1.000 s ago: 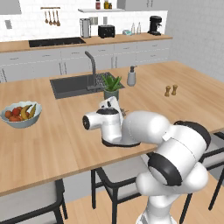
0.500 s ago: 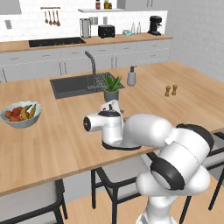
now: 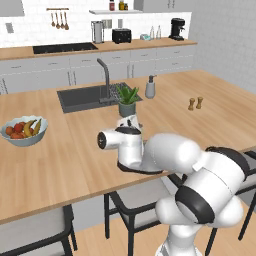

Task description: Take a straw from the drawer in front and place it inside the glass cup on the dining counter.

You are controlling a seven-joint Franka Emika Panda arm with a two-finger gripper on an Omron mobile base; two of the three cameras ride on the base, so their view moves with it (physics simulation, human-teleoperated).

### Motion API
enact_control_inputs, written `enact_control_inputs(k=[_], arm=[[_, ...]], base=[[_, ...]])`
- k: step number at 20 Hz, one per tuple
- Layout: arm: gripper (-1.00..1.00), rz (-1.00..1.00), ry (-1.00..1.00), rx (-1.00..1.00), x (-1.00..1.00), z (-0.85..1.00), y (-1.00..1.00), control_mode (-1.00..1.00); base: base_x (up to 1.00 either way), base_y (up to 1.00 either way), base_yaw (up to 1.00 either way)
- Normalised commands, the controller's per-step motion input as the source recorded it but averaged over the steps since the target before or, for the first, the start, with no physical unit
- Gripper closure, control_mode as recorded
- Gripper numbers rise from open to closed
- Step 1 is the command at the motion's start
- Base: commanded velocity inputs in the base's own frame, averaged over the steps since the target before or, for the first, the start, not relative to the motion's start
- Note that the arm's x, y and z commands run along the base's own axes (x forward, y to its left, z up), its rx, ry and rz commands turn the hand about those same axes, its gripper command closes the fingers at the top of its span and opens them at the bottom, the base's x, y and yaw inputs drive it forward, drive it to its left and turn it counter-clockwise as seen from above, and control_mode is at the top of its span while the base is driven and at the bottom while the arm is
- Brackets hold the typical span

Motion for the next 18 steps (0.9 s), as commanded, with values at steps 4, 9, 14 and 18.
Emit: enact_control_inputs(k=[4, 9, 14, 18], arm=[[-1.0, 0.0, 0.04, 0.2, -0.11, 0.04, 0.0, -1.0], [-1.0, 0.0, 0.06, 0.22, 0.0, 0.06, 0.0, -1.0], [-1.0, 0.0, 0.06, 0.22, -0.03, 0.11, 0.0, -1.0], [-1.0, 0.0, 0.08, 0.23, -0.29, 0.15, 0.0, -1.0]], base=[[0.0, 0.0, 0.0], [0.0, 0.0, 0.0], [0.0, 0.0, 0.0], [0.0, 0.0, 0.0]])
